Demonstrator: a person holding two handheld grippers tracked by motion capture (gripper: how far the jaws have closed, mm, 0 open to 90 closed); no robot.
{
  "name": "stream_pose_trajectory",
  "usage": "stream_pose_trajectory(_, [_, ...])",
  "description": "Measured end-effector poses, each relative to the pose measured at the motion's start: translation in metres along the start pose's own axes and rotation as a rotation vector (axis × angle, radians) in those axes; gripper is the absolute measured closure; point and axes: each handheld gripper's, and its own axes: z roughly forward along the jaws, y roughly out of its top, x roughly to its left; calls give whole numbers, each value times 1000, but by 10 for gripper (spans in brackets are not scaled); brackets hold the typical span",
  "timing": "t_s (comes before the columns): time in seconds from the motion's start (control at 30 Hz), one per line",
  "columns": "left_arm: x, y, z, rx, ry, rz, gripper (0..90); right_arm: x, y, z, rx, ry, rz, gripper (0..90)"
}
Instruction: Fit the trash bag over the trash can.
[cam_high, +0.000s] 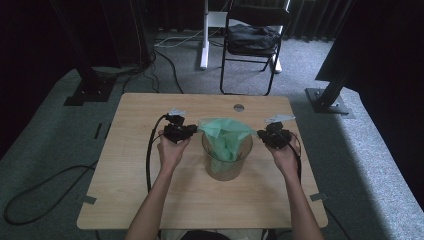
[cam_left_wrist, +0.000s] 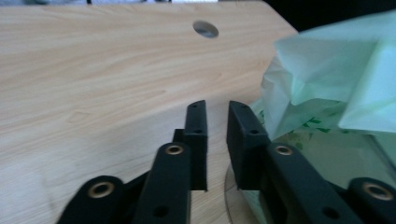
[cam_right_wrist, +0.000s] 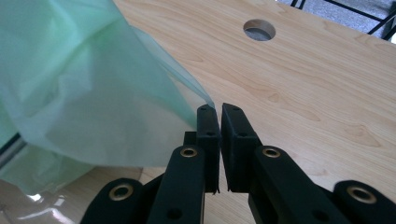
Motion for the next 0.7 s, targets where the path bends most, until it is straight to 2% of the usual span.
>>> stream_pose_trajectory(0.1, [1, 0, -9, -27, 13, 4, 696, -3, -1, -5, -11, 1, 6, 833])
stream_pose_trajectory(0.13, [2, 0, -19, -49, 23, 9, 672, -3, -2, -8, -17, 0, 8, 825])
stream_pose_trajectory(0.23, [2, 0, -30, -79, 43, 15, 633, -3, -2, -15, -35, -3, 2, 797])
stream_pose_trajectory(0.37, [4, 1, -35, -93, 54, 19, 609, -2, -2, -23, -56, -6, -4, 774])
stream_pose_trajectory(0.4, [4, 2, -37, -95, 60, 26, 603, -1, -1, -30, -70, -6, -8, 766])
stream_pose_trajectory(0.7, [-1, 8, -36, -101, 45, 52, 583, 2, 5, -50, -119, -14, -32, 754])
